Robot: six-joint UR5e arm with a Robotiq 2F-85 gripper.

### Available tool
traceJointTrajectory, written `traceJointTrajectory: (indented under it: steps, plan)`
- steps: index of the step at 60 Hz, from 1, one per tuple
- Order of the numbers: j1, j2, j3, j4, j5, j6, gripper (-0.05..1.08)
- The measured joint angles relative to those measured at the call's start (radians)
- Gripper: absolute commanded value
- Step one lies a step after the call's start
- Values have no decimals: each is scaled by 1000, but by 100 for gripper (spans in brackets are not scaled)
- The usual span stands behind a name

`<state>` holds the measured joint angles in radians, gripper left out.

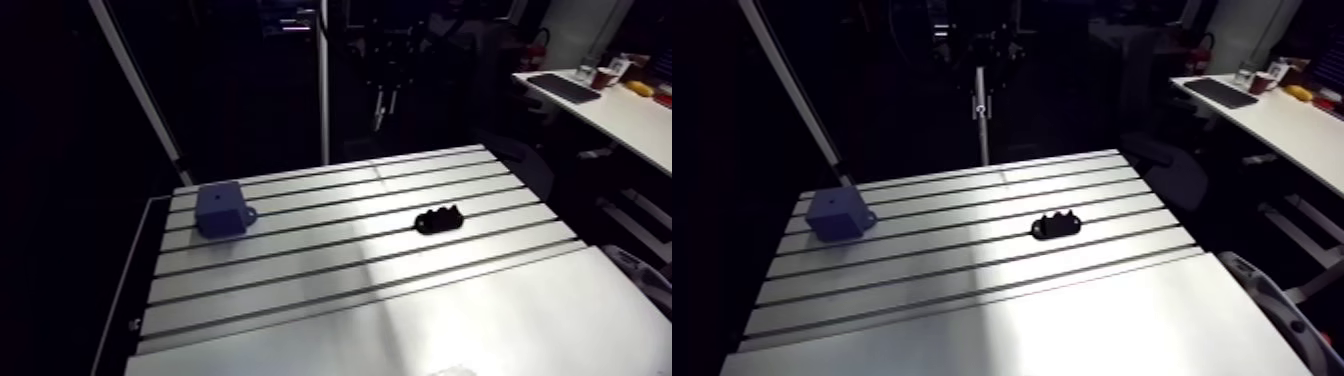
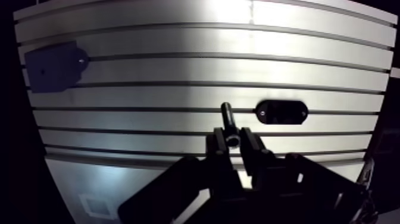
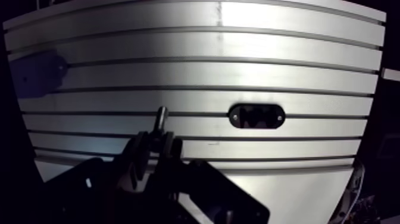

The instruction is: Pick up the M10 bolt and insert it into the hole until fully seated.

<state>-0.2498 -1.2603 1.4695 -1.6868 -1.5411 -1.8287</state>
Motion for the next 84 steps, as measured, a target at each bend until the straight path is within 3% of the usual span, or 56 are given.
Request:
traceJointTrajectory:
  steps: [23,39,60,75,84]
  plan:
    - [120,60,-126,108,-3,37,108]
    - [197,88,-171,148,-7,58,108]
    - [274,130,-237,158,-28,101,108]
    - [335,187,-323,176,-62,136,108]
    - [367,219,-362,185,-72,143,108]
